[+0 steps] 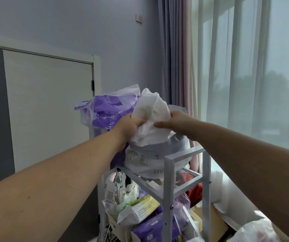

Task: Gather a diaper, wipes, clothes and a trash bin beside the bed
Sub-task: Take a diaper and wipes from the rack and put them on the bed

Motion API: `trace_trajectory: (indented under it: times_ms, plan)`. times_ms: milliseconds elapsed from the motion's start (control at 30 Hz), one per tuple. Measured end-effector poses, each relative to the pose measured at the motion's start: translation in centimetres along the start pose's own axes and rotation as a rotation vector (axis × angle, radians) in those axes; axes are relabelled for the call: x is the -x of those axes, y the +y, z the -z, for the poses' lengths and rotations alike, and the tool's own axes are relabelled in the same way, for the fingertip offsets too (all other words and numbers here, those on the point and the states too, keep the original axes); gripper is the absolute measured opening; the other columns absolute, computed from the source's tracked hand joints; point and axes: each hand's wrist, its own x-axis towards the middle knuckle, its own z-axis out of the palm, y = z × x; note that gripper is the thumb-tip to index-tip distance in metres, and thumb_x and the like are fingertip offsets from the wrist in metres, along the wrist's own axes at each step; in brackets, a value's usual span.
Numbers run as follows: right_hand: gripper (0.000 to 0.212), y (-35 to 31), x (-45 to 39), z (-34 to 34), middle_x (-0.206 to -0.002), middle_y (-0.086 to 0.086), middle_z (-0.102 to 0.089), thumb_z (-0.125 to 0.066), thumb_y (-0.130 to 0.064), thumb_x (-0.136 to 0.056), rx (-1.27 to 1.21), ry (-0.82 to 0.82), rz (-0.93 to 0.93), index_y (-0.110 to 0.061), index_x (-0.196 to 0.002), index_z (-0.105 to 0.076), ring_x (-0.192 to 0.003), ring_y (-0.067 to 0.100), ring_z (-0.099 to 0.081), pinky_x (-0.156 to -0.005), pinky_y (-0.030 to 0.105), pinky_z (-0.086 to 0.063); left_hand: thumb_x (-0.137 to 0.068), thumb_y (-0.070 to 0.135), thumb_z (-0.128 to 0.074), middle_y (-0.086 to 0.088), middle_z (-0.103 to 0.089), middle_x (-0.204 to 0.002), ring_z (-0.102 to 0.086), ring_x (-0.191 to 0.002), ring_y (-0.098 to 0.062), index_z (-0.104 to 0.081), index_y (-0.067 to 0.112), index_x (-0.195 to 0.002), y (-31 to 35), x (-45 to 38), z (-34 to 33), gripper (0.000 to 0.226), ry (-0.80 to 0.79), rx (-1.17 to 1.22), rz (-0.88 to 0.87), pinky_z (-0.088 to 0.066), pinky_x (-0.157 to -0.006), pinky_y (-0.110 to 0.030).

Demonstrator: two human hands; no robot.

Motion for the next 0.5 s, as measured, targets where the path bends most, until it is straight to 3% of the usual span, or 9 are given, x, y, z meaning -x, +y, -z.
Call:
trace_trajectory:
  times_ms: [67,167,267,367,433,500]
  plan:
    - [0.056,0.2,0.0,-0.4,-0.098,0.006,-0.074,-0.088,-0.048,-0.066,0.035,-0.010,-0.061,-0.019,-0.110,-0.068,-0.083,0.025,-0.070,-0.065,0.036,-0.056,-0.093,0.029,-0.061,-0.025,-0.070,-0.111,-0.066,-0.104,-0.043,-0.070,0.000,-0.109,0.4,0.2,0.2,0.034,0.040,0.017,-0.012,-0.050,-0.096,-0.058]
    - [0.051,-0.5,0.0,-1.0,-0.101,0.008,-0.074,-0.091,-0.041,-0.064,-0.042,0.016,-0.060,-0.019,-0.105,-0.068,-0.093,0.030,-0.071,-0.087,0.047,-0.059,-0.095,0.046,-0.059,-0.023,-0.070,-0.114,-0.066,-0.107,-0.041,-0.072,0.003,-0.109,1.0,0.7,0.6,0.047,0.047,0.074,0.007,-0.048,-0.100,-0.055]
    - [0.049,-1.6,0.0,-1.4,-0.103,0.004,-0.074,-0.092,-0.032,-0.065,-0.128,0.035,-0.032,-0.019,-0.106,-0.069,-0.096,0.026,-0.070,-0.092,0.047,-0.057,-0.090,0.057,-0.063,-0.009,-0.076,-0.106,-0.072,-0.099,-0.030,-0.073,0.017,-0.108,1.2,1.3,1.7,0.044,-0.019,0.134,0.108,-0.054,-0.096,-0.046]
    - [0.029,-2.5,-0.1,-1.7,-0.097,0.002,-0.074,-0.088,-0.021,-0.069,-0.170,0.095,0.001,-0.025,-0.090,-0.067,-0.091,0.023,-0.070,-0.084,0.040,-0.059,-0.090,0.051,-0.066,-0.010,-0.076,-0.106,-0.074,-0.094,-0.029,-0.069,0.016,-0.114,0.9,1.9,2.8,0.042,-0.129,0.145,0.149,-0.059,-0.081,-0.039]
    - [0.022,-3.0,0.1,-1.9,-0.092,0.003,-0.073,-0.081,-0.016,-0.072,-0.136,0.154,0.033,-0.026,-0.082,-0.065,-0.087,0.022,-0.068,-0.079,0.036,-0.059,-0.090,0.042,-0.069,-0.011,-0.076,-0.102,-0.074,-0.090,-0.028,-0.069,0.014,-0.113,0.8,2.0,3.2,0.036,-0.122,0.126,0.096,-0.059,-0.070,-0.034]
    - [0.014,-3.5,0.1,-2.1,-0.094,0.007,-0.073,-0.073,-0.013,-0.075,-0.093,0.211,0.073,-0.021,-0.084,-0.066,-0.090,0.025,-0.068,-0.081,0.041,-0.059,-0.088,0.028,-0.075,-0.010,-0.077,-0.096,-0.075,-0.085,-0.025,-0.070,0.010,-0.110,0.9,2.2,3.4,0.029,-0.074,0.138,0.053,-0.059,-0.064,-0.029]
